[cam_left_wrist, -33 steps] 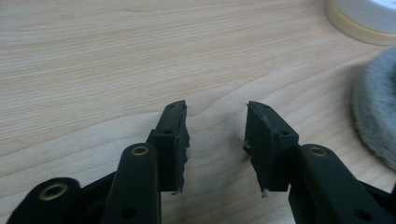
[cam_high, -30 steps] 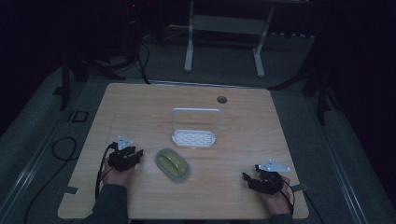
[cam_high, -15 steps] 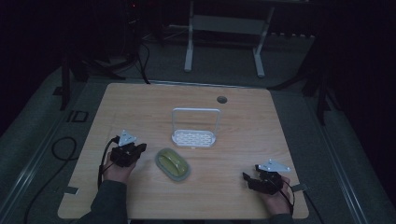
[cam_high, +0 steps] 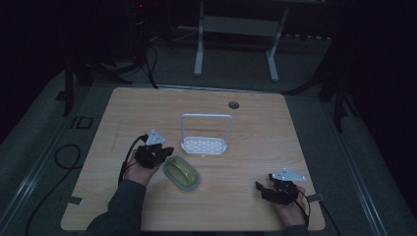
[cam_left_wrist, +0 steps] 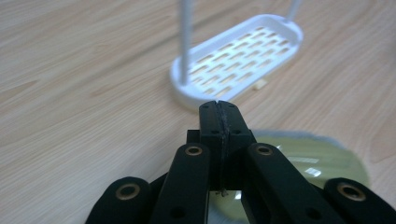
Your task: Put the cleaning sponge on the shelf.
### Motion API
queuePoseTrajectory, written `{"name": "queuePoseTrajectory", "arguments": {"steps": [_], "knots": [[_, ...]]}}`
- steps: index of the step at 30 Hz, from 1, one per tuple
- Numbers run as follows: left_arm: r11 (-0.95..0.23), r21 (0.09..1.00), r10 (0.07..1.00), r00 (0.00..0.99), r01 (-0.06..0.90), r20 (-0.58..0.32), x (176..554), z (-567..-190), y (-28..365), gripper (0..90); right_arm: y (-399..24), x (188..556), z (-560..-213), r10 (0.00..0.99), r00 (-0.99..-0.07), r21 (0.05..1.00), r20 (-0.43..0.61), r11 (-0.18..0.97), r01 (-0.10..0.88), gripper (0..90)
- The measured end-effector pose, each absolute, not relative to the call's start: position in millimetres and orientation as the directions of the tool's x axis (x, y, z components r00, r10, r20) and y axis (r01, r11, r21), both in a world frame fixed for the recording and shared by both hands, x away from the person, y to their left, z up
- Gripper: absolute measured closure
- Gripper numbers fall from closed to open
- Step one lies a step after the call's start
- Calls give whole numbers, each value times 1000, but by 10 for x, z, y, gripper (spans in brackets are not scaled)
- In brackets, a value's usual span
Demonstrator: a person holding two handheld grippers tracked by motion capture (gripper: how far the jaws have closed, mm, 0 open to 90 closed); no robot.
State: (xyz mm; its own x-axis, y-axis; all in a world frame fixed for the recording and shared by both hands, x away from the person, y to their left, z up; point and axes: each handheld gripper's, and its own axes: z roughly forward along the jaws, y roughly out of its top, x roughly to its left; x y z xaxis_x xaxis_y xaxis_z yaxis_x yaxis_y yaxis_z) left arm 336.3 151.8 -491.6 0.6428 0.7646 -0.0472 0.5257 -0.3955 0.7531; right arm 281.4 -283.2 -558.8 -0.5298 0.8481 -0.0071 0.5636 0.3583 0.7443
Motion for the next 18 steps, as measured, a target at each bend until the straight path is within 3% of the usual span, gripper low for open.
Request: {"name": "queuePoseTrajectory", "arguments": {"steps": [8,18], "knots": [[-463,709,725,687,531,-42,3422,-5016,1299,900,-2832,2814,-5588,848,-530,744,-7,358,564,337],[-474,683,733,679,556,-45,3333,-5098,1465,900,-2832,2814,-5588,848,-530,744,-7,358,564,337]]}}
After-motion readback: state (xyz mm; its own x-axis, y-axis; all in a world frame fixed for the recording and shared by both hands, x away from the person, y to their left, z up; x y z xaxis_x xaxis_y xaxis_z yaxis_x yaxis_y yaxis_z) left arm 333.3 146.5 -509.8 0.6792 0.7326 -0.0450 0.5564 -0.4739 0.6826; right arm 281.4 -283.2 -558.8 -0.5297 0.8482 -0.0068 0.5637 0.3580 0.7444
